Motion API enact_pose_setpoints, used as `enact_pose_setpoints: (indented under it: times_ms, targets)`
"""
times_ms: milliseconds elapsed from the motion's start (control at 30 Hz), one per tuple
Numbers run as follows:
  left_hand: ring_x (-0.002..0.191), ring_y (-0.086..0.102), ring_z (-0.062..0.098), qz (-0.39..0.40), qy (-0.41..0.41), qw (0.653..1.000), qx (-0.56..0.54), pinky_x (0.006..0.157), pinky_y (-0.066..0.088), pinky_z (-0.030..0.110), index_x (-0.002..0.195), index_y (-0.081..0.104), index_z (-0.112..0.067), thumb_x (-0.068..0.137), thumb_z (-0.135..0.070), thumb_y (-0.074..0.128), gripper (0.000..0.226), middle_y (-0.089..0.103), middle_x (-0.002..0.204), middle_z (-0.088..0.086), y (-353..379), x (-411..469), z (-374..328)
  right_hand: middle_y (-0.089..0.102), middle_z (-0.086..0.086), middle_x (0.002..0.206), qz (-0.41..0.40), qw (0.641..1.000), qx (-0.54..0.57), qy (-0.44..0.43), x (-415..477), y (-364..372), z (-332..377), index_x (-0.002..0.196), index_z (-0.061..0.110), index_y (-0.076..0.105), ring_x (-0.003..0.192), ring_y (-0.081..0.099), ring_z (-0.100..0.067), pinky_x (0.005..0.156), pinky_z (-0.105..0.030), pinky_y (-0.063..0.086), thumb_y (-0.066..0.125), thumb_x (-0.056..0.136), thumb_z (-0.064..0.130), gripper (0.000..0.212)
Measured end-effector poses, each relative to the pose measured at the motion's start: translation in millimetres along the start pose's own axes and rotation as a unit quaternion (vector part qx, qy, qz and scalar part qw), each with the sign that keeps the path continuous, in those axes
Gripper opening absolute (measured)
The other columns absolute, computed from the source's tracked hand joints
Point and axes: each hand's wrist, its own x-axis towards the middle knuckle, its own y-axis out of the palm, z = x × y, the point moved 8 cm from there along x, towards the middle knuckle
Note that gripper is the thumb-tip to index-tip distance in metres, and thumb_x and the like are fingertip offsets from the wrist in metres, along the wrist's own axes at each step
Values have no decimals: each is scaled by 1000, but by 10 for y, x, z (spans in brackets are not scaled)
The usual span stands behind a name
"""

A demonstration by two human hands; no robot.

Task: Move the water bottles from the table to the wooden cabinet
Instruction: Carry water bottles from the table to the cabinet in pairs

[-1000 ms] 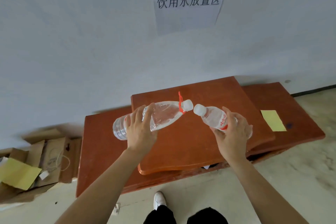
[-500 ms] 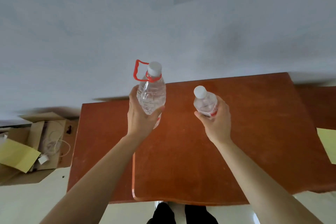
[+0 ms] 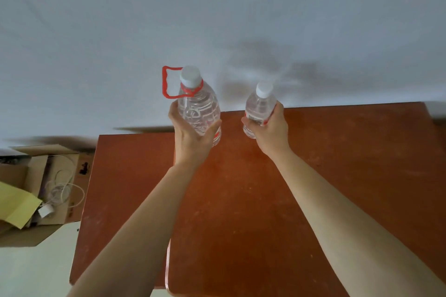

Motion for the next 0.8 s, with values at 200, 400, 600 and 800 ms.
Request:
enact_pose_setpoints:
  times_ms: [200,400,600,800]
  targets:
    - [145,28,26,-5,1,1000,-1,116,32,44,151,4,-10,82,-33,81,106,21,158,17,8,-10,145,58,5,134,38,999,-23,-32,35,56,-209,142,22,41,120,58,-10,87,-5,46,81,84,40,72]
    - [147,28,26,4,-8,1000,8,115,35,45,153,-1,-24,82,-43,79,109,19,161,14,51,1,183,57,2,138,46,997,-52,-34,68,56,-220,144,21,39,122,58,-12,91,-9,48,81,84,40,76]
    - [153,12,27,42,-19,986,158,120,26,54,158,0,-23,94,-58,56,92,13,165,8,-199,-165,-98,24,-10,164,62,986,-158,-2,-279,-211,62,162,25,3,149,30,-28,115,-52,38,70,92,48,99]
    - [153,15,30,-67,92,958,262,121,21,52,155,30,-15,103,-56,20,68,24,164,14,-1286,-605,-1190,13,-15,168,-12,953,-220,-208,-664,-623,1601,163,22,8,154,18,-31,119,-48,28,37,104,58,74]
